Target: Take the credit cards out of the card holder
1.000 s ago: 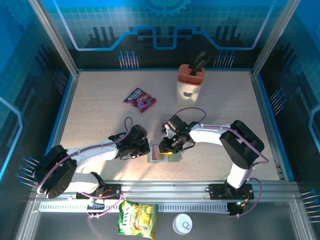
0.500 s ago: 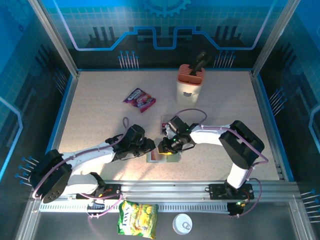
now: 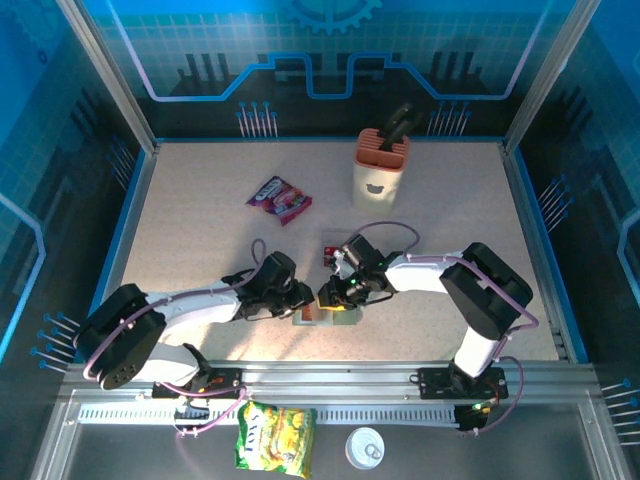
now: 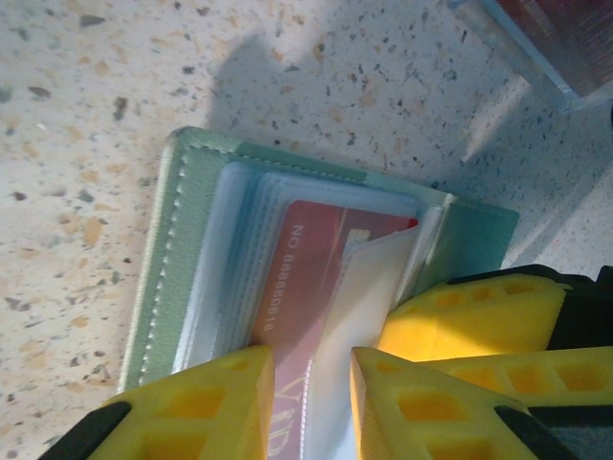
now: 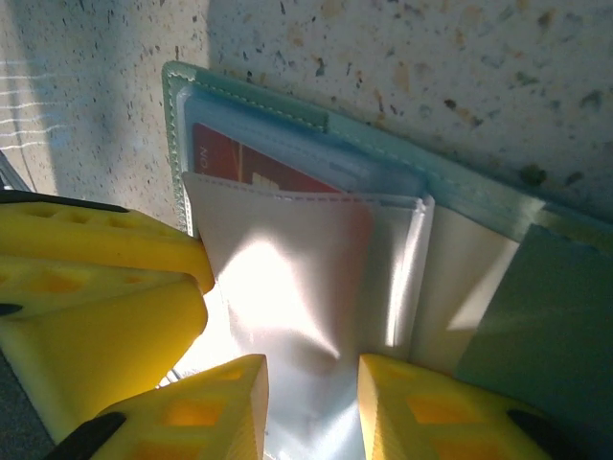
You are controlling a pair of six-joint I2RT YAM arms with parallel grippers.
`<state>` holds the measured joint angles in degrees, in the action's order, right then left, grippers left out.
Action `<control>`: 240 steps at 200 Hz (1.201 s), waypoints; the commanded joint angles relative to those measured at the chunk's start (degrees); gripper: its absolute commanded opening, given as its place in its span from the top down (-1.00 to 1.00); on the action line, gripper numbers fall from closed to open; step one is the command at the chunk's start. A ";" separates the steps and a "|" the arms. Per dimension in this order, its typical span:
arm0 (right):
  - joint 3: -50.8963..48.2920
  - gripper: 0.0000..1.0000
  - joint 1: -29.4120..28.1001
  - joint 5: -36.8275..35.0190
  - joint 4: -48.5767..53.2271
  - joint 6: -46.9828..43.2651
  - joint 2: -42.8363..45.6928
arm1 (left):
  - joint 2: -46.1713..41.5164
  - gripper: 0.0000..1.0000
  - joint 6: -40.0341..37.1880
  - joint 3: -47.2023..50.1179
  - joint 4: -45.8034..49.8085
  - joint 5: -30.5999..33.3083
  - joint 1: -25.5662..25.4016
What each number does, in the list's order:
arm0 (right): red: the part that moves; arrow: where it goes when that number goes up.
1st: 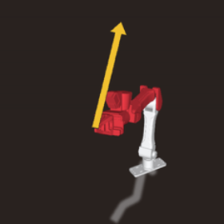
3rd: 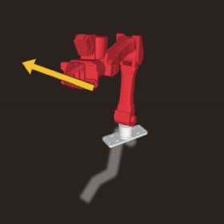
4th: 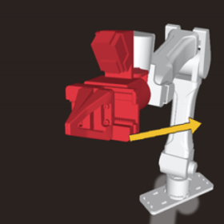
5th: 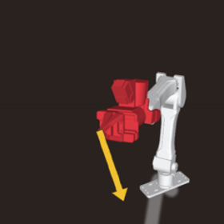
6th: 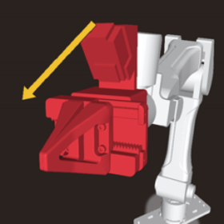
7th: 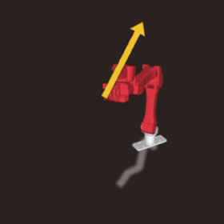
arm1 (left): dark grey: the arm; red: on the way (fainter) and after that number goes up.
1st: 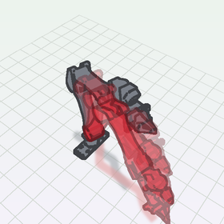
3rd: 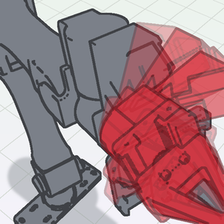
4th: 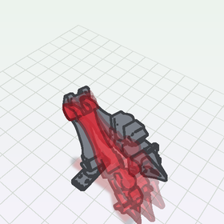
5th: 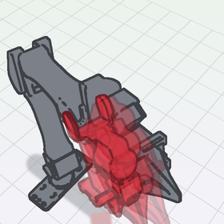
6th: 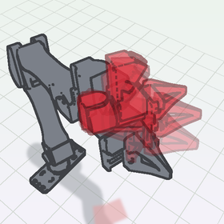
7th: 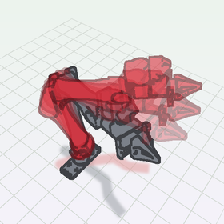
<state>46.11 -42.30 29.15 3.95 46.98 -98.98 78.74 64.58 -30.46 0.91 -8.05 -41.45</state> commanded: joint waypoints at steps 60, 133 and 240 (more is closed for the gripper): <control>-1.80 0.38 0.06 1.18 -0.59 1.61 2.19 | 1.81 0.69 0.54 -0.57 -2.97 -2.60 -0.76; -1.20 0.37 -0.17 -1.56 2.21 1.54 7.04 | -0.36 0.71 -0.37 -2.04 -1.54 -2.40 -1.14; 1.74 0.34 2.52 -10.68 16.95 -3.18 19.68 | 6.20 0.57 -2.42 -8.74 -4.42 -5.80 -4.49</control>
<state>46.52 -40.80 20.23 17.52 45.17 -81.82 82.06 63.96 -36.47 -2.24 -11.27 -44.31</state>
